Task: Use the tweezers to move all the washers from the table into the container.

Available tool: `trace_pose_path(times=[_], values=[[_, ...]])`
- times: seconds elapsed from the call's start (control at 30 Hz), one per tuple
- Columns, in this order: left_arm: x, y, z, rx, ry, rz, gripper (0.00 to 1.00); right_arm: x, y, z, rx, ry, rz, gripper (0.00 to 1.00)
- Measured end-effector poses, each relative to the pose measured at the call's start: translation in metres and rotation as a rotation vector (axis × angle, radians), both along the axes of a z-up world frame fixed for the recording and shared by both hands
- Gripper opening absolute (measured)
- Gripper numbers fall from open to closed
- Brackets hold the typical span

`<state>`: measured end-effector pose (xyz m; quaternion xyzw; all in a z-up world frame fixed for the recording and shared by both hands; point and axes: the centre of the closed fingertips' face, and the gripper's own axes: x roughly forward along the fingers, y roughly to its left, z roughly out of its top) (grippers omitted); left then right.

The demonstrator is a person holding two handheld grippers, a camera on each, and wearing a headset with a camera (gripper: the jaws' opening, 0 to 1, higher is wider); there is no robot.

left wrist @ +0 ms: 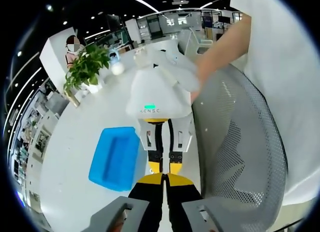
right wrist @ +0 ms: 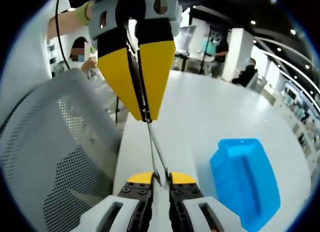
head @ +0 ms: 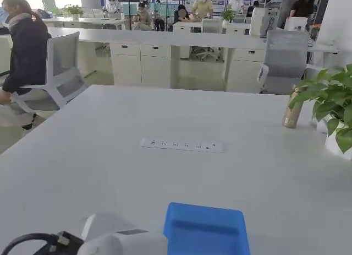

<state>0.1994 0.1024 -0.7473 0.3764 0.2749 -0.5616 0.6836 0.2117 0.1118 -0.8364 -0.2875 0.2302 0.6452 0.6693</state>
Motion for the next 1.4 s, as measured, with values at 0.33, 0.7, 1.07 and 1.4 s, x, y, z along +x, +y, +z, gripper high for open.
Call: trace_pose_path(times=[0.33, 0.7, 1.07, 1.4], values=[[0.008, 0.0, -0.005, 0.016, 0.027, -0.01, 0.0, 0.004, 0.001, -0.005, 0.022, 0.063, -0.04, 0.07], [0.015, -0.007, -0.005, 0.027, 0.103, -0.04, 0.0, 0.003, 0.004, 0.0, 0.043, 0.097, -0.047, 0.13], [0.016, -0.015, -0.005, 0.036, 0.13, -0.068, 0.0, 0.007, 0.009, 0.008, 0.05, 0.078, -0.025, 0.06], [0.018, -0.016, -0.007, -0.002, 0.11, -0.011, 0.0, 0.007, 0.008, 0.009, 0.086, 0.098, -0.073, 0.05]])
